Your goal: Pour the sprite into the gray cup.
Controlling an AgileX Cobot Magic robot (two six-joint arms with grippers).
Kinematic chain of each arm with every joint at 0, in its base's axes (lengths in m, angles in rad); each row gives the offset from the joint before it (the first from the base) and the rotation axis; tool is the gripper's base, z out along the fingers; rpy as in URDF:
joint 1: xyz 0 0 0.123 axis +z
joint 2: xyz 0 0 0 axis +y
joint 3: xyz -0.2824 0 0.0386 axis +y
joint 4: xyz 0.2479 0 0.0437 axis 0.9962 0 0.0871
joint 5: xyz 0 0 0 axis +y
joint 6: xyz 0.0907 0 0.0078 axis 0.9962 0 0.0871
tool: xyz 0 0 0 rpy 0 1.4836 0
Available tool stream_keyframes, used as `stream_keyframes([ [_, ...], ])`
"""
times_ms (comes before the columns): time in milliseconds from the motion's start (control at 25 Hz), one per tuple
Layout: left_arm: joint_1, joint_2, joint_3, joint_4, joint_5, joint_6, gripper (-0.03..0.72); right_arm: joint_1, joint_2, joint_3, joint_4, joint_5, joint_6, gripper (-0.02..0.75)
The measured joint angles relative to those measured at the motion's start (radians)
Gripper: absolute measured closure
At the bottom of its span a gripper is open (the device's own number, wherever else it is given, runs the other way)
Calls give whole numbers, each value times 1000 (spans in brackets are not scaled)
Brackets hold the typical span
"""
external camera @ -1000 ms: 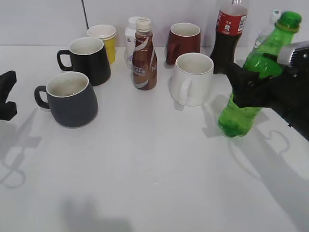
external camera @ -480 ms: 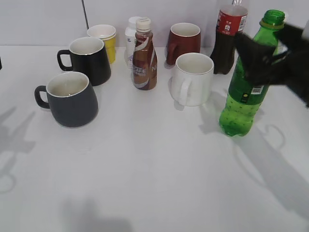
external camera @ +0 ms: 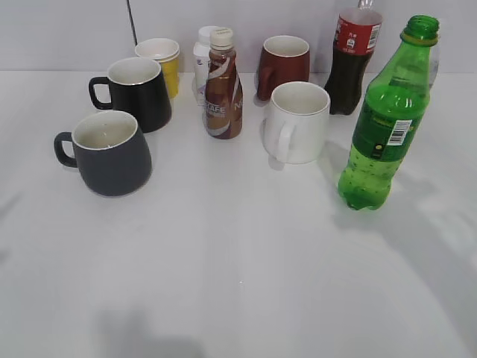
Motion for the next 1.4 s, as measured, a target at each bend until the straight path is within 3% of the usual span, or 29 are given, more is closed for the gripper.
stream_keyframes([
  [240, 115, -238, -3, 14, 311, -24, 349, 0, -298, -11, 64, 607, 0, 120],
  [360, 129, -357, 6, 18, 437, -97, 356, 0, -406, -12, 89, 924, 8, 136],
  [520, 153, -455, 56, 73, 612, -130, 365, 0, -510, -4, 97, 1203, 31, 142],
  [760, 171, -502, 122, 93, 676, -137, 370, 0, -641, 104, 101, 1258, 48, 143],
  [1000, 171, -503, 152, 93, 627, -143, 376, 1, -668, 165, 89, 1118, 48, 143],
  [1400, 176, -503, 152, 93, 624, -146, 379, -4, -668, 167, 89, 1095, 51, 146],
])
